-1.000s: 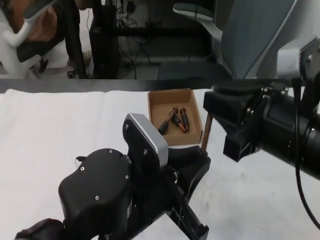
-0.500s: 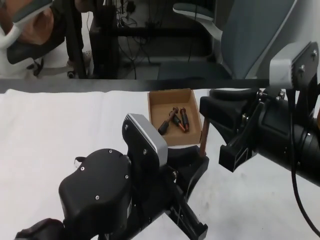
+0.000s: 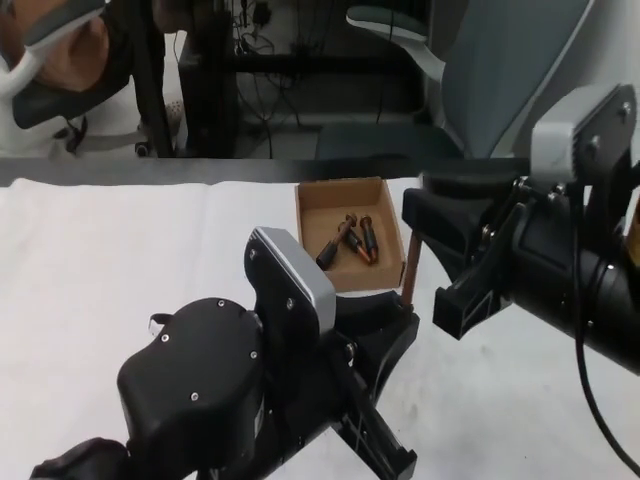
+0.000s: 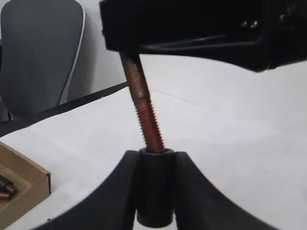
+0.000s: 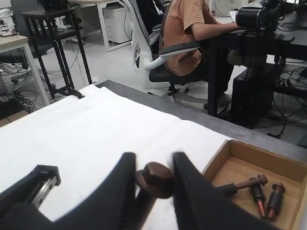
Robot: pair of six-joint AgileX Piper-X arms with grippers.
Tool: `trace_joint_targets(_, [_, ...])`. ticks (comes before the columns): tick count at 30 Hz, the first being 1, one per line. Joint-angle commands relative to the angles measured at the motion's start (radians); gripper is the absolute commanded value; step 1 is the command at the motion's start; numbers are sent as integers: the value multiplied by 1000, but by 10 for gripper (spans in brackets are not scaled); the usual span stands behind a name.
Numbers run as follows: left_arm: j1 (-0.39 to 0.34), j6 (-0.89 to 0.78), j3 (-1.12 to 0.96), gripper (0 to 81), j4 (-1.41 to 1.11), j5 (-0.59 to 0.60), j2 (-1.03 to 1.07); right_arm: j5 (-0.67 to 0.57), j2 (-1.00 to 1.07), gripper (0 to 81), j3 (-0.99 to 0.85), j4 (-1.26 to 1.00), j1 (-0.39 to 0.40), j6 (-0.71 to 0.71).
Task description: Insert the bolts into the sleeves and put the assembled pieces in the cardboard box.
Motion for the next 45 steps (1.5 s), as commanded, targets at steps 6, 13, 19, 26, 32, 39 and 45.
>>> trace_joint_targets(6, [0, 2, -2, 17, -56, -21, -6, -3, 16, 0, 15, -8, 14, 28])
trace_joint_targets(13, [36, 9, -2, 17, -117, -83, -6, -8, 14, 0, 30, 89, 59, 37])
trace_joint_targets(19, [96, 8, -2, 17, -112, -48, -6, -130, 14, 52, 30, 87, 80, 137])
trace_joint_targets(26, [162, 8, -2, 17, -109, -48, -6, -49, -14, 700, 26, 87, 83, 334])
trace_joint_targets(32, [282, 8, -66, 17, -91, 40, 29, 10, -28, 658, 26, 111, 83, 601])
trace_joint_targets(39, [397, 8, -367, 17, 171, 213, 277, 150, 35, 659, 26, 293, 83, 829])
trace_joint_targets(45, [406, 8, -645, 17, 386, 264, 511, 84, 216, 659, -28, 296, 83, 882])
